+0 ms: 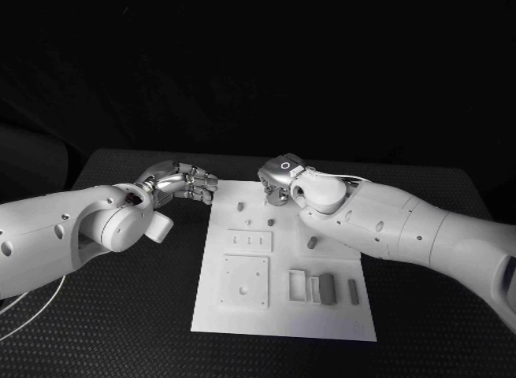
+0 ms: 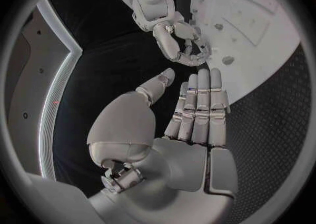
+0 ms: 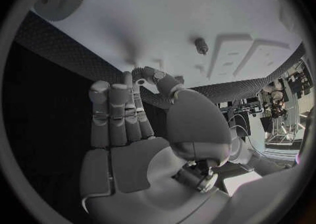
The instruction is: Assemble the parts on the task board
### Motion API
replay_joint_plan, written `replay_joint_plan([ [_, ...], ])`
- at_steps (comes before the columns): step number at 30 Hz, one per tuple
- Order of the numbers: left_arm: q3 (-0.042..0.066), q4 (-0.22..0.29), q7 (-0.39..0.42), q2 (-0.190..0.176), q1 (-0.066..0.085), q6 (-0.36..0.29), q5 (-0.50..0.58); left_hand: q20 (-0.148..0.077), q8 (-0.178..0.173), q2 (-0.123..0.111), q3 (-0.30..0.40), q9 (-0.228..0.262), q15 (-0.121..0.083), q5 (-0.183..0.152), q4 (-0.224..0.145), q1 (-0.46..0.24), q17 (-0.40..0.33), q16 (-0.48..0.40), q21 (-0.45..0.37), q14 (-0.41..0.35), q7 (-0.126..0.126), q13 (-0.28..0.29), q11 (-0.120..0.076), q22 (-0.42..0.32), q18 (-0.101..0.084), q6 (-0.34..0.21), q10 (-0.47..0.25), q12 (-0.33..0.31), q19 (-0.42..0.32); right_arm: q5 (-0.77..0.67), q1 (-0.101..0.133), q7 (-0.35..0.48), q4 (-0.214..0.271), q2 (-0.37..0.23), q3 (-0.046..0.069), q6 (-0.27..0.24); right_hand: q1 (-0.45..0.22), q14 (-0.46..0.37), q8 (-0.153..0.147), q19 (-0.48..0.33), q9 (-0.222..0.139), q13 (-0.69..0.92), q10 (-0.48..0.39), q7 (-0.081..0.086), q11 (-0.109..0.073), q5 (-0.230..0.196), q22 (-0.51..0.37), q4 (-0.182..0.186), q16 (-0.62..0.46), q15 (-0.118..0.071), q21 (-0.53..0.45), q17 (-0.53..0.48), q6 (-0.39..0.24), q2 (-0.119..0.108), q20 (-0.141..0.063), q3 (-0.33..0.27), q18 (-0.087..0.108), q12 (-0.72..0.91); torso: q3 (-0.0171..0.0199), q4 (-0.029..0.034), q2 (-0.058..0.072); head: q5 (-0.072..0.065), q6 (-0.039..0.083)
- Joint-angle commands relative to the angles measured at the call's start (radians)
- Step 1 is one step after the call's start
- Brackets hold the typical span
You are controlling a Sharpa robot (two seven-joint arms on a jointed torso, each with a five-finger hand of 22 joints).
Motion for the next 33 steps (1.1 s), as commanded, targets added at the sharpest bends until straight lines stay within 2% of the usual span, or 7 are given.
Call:
replay_joint_plan([
  [1, 0.001, 0.003, 0.002, -0.002, 0.003, 0.013, 0.004, -0.005, -0.004, -0.006, -0.007, 0.001, 0.002, -0.003, 0.002, -0.001, 0.001, -0.005, -0.007, 0.008, 0.005, 0.001, 0.007, -0.001, 0.006, 0.003, -0.001, -0.005, -0.001, -0.002, -0.001, 0.005, 0.000, 0.000, -0.001, 0.004, -0.004, -0.001, 0.000, -0.001, 0.000, 0.001, -0.002, 0.005, 0.003, 0.004, 0.014, -0.001, 0.004, -0.004, 0.003, -0.001, -0.002, 0.001, -0.007, 0.006, 0.100, -0.004, 0.0006, -0.0019, 0.000, 0.001, -0.002],
  [10, 0.001, 0.002, 0.003, -0.001, 0.004, 0.013, 0.004, -0.005, -0.004, -0.007, -0.007, 0.002, 0.002, -0.003, 0.002, -0.001, 0.002, -0.006, -0.007, 0.008, 0.005, 0.002, 0.007, -0.001, 0.006, 0.003, -0.001, -0.006, -0.001, -0.002, -0.001, 0.004, -0.015, 0.001, -0.001, 0.006, -0.003, -0.001, 0.000, -0.001, 0.000, 0.001, -0.002, 0.005, 0.003, 0.004, 0.015, -0.001, 0.004, -0.004, 0.003, -0.001, -0.003, 0.001, -0.007, 0.006, 0.100, -0.005, -0.0018, 0.0009, -0.001, 0.000, 0.000],
  [17, 0.001, 0.000, 0.002, 0.001, 0.004, 0.013, 0.004, -0.005, -0.005, -0.007, -0.008, 0.002, 0.002, -0.003, 0.002, -0.002, 0.003, -0.007, -0.008, 0.008, 0.005, 0.002, 0.007, -0.001, 0.006, 0.003, -0.001, -0.006, -0.001, 0.011, -0.001, 0.009, -0.020, 0.007, -0.001, 0.007, 0.000, -0.006, -0.017, -0.007, -0.005, -0.001, -0.026, 0.015, 0.014, 0.004, 0.015, -0.004, 0.005, 0.006, 0.000, -0.003, -0.025, -0.003, -0.005, 0.009, 0.100, -0.024, 0.0004, -0.0001, -0.001, 0.000, 0.002],
  [21, 0.001, 0.000, -0.001, 0.002, 0.004, 0.012, 0.003, -0.005, -0.005, -0.007, -0.008, 0.002, 0.002, -0.003, 0.002, -0.002, 0.003, -0.007, -0.008, 0.008, 0.005, 0.002, 0.007, -0.001, 0.006, 0.003, -0.001, -0.006, -0.001, 0.016, -0.001, 0.011, -0.021, 0.007, -0.001, 0.009, 0.003, -0.009, -0.031, -0.009, -0.010, -0.010, -0.053, 0.020, 0.025, 0.004, 0.014, -0.004, 0.005, 0.016, -0.003, -0.005, -0.045, -0.004, -0.004, 0.010, 0.100, -0.040, 0.0005, -0.0004, -0.001, 0.001, 0.002],
  [33, 0.001, -0.001, -0.006, 0.003, 0.004, 0.009, 0.001, -0.005, -0.007, -0.007, -0.007, 0.002, 0.002, -0.003, 0.001, 0.000, 0.005, -0.010, -0.009, 0.008, 0.006, 0.003, 0.007, -0.002, 0.006, 0.000, -0.002, -0.008, -0.001, 0.026, -0.001, 0.016, -0.019, 0.006, -0.001, 0.004, 0.008, -0.017, -0.048, -0.015, -0.018, -0.036, -0.097, 0.020, 0.034, 0.004, 0.014, -0.004, 0.004, 0.026, -0.007, -0.009, -0.073, -0.008, 0.001, 0.011, 0.100, -0.042, 0.0011, -0.0013, -0.001, 0.002, 0.002],
])
